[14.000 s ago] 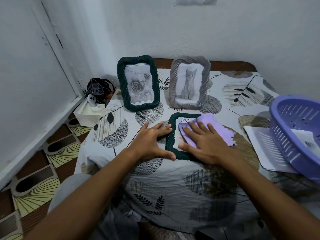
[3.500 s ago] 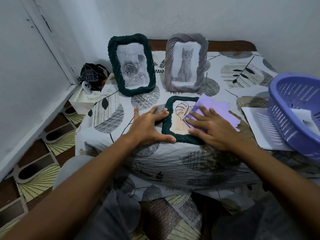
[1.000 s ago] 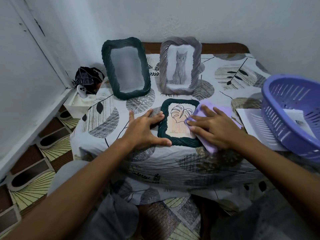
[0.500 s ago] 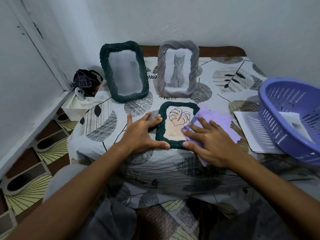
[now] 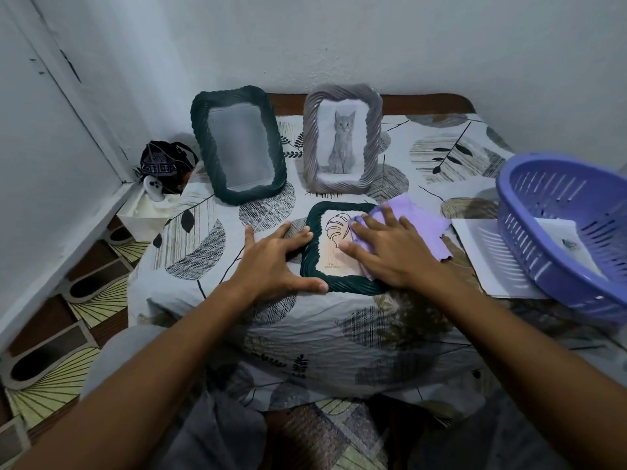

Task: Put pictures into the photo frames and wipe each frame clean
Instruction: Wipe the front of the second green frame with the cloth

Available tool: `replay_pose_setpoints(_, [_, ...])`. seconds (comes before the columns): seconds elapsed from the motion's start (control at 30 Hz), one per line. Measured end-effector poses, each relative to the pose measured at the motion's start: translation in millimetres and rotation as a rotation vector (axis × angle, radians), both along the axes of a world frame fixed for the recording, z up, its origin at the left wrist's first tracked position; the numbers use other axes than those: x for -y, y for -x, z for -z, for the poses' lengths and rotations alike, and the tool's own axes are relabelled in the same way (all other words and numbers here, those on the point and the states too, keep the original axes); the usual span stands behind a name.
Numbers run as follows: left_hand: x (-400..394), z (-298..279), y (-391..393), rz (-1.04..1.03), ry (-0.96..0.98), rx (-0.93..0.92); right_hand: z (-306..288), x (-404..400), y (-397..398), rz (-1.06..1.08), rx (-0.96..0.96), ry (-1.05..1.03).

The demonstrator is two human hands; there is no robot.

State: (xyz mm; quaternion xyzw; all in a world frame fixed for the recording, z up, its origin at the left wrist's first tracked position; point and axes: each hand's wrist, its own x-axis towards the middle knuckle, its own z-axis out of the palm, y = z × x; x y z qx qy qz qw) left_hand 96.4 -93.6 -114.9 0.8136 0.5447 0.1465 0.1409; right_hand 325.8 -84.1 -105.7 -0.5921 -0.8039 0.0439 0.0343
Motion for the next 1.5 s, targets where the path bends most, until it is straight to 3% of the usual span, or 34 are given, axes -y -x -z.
replay_pose_setpoints(0.3, [-1.9, 4.2, 0.3, 0.006, -0.004, -0.013, 0.1, 63.1, -4.9, -0.107, -0.110, 0.021])
replay_pose_setpoints(0.53, [-8.2, 1.2, 7.5, 0.097, 0.042, -0.086, -0.6, 53.0, 34.6, -0.173, -0.110, 0.038])
replay_pose_setpoints(1.0, [-9.4, -4.8, 12.5, 0.122, 0.100, -0.078, -3.7, -10.0, 43.8, -0.032, -0.028, 0.047])
replay_pose_setpoints(1.5, [-13.7, -2.1, 11.9, 0.083, 0.089, -0.083, -1.6, 45.8, 32.5, -0.216, -0.207, 0.117])
